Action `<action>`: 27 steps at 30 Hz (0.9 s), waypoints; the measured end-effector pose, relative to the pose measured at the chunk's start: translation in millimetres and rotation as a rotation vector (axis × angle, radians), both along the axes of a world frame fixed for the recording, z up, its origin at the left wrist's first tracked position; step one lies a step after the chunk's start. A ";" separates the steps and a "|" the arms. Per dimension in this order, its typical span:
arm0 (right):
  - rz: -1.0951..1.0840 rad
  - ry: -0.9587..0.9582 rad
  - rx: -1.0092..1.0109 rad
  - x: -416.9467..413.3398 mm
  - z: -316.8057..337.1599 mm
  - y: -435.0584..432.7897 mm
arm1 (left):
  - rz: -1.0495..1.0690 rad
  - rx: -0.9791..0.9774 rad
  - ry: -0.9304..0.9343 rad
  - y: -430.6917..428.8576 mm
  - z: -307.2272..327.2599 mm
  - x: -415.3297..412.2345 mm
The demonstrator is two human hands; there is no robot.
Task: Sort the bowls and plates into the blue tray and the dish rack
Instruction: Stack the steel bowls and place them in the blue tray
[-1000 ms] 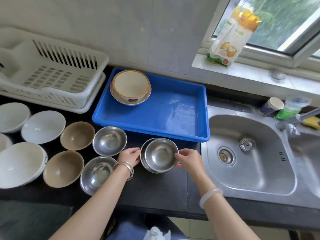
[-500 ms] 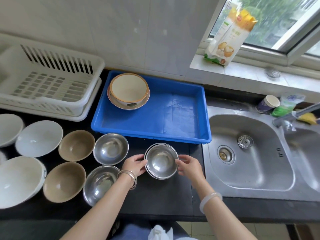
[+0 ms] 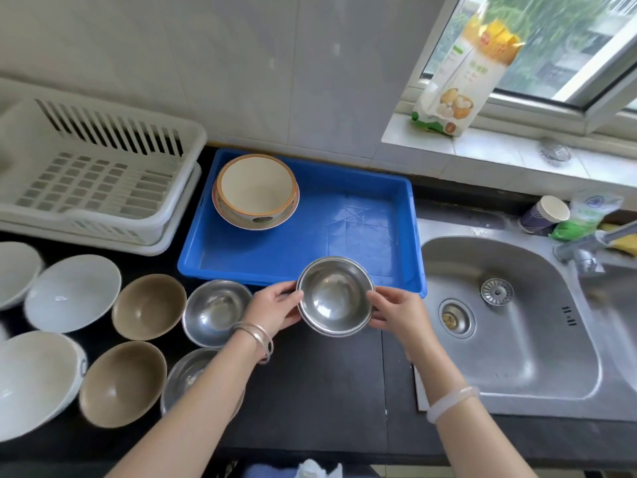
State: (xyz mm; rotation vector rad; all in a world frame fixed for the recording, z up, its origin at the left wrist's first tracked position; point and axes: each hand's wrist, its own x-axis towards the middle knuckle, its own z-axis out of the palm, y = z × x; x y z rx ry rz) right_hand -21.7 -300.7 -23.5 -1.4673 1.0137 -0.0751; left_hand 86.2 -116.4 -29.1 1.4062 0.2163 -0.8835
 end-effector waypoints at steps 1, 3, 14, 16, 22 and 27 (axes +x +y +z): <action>0.000 -0.008 0.000 8.7 3.8 -8.1 | 0.003 -0.002 -0.020 -7.3 5.6 7.5; 0.000 -0.002 -0.008 27.5 9.3 -25.5 | 0.003 0.002 -0.061 -24.3 16.2 23.3; 0.005 0.041 0.028 118.4 -27.1 -91.5 | 0.129 0.082 0.028 -111.5 -4.3 91.2; 0.008 0.052 0.033 130.5 -34.0 -95.1 | 0.180 0.077 0.066 -119.2 -12.7 98.3; 0.001 0.075 0.080 152.9 -47.1 -99.8 | 0.262 0.060 0.112 -128.0 -35.9 113.9; -0.014 0.070 0.100 163.8 -54.4 -101.5 | 0.300 -0.060 0.186 -122.5 -48.5 117.0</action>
